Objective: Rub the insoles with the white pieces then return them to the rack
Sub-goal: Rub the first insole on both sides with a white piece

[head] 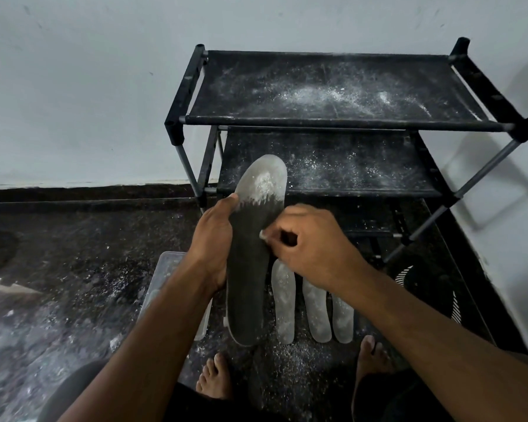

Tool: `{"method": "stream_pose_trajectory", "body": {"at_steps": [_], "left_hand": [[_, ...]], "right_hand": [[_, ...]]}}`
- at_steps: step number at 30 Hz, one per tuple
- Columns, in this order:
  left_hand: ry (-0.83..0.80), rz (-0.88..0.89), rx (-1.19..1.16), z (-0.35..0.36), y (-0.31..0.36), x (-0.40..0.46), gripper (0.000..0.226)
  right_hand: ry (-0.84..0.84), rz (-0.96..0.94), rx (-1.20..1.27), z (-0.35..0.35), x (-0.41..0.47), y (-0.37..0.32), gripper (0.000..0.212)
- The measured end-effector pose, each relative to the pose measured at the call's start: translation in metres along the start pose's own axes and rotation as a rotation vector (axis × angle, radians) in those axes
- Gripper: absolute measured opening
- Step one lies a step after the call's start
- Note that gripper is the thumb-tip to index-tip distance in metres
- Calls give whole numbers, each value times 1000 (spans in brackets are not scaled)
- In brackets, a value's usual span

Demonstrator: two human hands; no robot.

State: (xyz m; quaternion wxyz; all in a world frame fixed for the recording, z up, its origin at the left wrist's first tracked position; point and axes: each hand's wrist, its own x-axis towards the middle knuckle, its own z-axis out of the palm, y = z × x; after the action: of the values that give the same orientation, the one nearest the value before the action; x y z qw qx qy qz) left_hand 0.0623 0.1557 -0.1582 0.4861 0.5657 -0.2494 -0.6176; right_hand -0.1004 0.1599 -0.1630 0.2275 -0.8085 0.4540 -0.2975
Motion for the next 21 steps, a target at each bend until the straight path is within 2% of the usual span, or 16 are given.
{"method": "stream_pose_trajectory", "body": {"at_steps": [3,9,13,15,19,21], "left_hand": [[-47,-10,7,2,0,-4,40],[-193,-74,-101,12,1,-16,41],[-206,-85,-86,11,-4,-15,42],[-212,-115,-115,11,-7,-13,44],[-263,-139,-241,13,-10,-13,47],[-278,-123,-248,14,-16,-11,45]], "right_hand": [[-30,-24,33,0,1,-1,4],[292,79,-40,-22,8,16,10],[95,30,-56,-5,2,4,11],[66,-16,-65,-4,4,3,9],[293,69,-97,-16,10,15,10],[309,74,-112,-11,8,11,9]]}}
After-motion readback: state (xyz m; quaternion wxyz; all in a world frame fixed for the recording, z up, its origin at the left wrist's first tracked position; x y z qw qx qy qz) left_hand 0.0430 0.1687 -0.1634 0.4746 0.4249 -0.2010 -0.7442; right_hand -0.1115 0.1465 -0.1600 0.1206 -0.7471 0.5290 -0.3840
